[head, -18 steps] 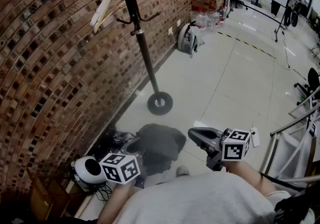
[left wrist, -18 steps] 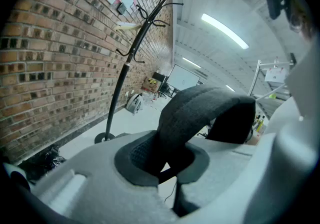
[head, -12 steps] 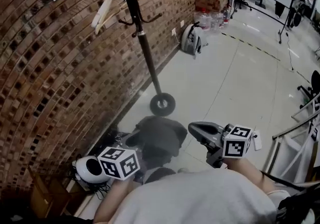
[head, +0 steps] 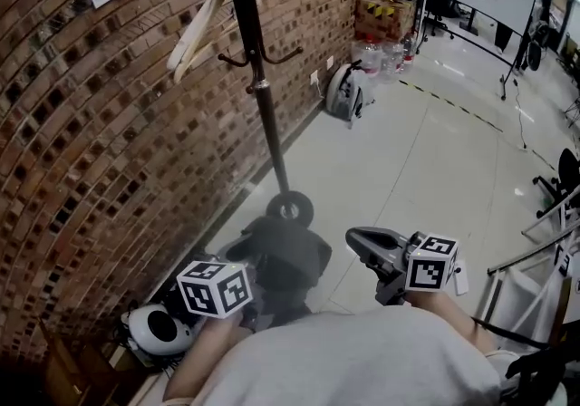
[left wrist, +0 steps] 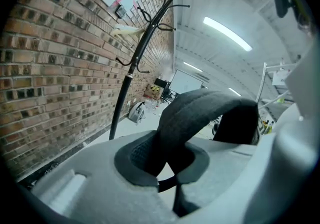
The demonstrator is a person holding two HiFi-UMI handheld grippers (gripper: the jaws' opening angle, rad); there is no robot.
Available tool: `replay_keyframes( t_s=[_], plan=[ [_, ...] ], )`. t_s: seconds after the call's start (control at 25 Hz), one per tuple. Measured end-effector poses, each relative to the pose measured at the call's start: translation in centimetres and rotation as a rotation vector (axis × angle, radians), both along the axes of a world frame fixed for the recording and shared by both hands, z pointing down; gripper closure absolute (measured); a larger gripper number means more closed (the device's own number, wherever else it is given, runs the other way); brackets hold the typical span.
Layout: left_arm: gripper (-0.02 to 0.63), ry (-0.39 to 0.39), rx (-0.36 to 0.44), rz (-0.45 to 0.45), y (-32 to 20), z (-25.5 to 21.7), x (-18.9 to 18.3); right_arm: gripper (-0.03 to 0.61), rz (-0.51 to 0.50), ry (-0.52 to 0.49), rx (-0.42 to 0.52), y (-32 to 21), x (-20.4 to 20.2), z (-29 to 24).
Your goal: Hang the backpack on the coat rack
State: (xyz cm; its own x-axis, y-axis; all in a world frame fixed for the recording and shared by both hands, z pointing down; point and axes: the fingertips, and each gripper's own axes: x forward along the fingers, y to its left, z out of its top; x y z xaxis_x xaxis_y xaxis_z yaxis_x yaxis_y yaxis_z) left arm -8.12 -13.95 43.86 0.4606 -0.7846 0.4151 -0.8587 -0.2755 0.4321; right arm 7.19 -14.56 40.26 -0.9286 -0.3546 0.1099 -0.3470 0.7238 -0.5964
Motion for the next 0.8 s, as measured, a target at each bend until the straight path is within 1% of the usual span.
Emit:
replay_keyframes(
  t_s=[0.12,0.28,0.4,0.48,0.68,0.8],
  plan=[
    [0.592,0.006,-0.041,0.038,-3.6,1.8,-0.8,0.578,0.027,0.02,-0.024,-3.7,-1.2,0.8],
    [0.592,0.008,-0.087,0.095,-8.1,3.7,-1.7,0.578,0.067,0.041,-0.077,-8.8,-3.0,1.8],
    [0.591,-0.005,-0.077,0.132,-11.8,3.7,-2.9,0.578,0.08,0.038,-0.087,-12.8,-5.1,2.5],
    [0.592,-0.006,-0.067,0.141,-14.2,3.3,-3.9,0.578,0.083,0.035,-0.086,-15.2,-6.4,2.6],
    [0.592,-0.001,-0.044,0.129,-19.4,1.4,-7.0,0.578,0.103,0.006,-0.082,-19.8,-8.3,2.3],
    [0.592,-0.029,-0.022,0.128,-23.0,-0.1,-8.8,0.578,0.121,-0.014,-0.089,-21.6,-8.8,2.6]
  ],
)
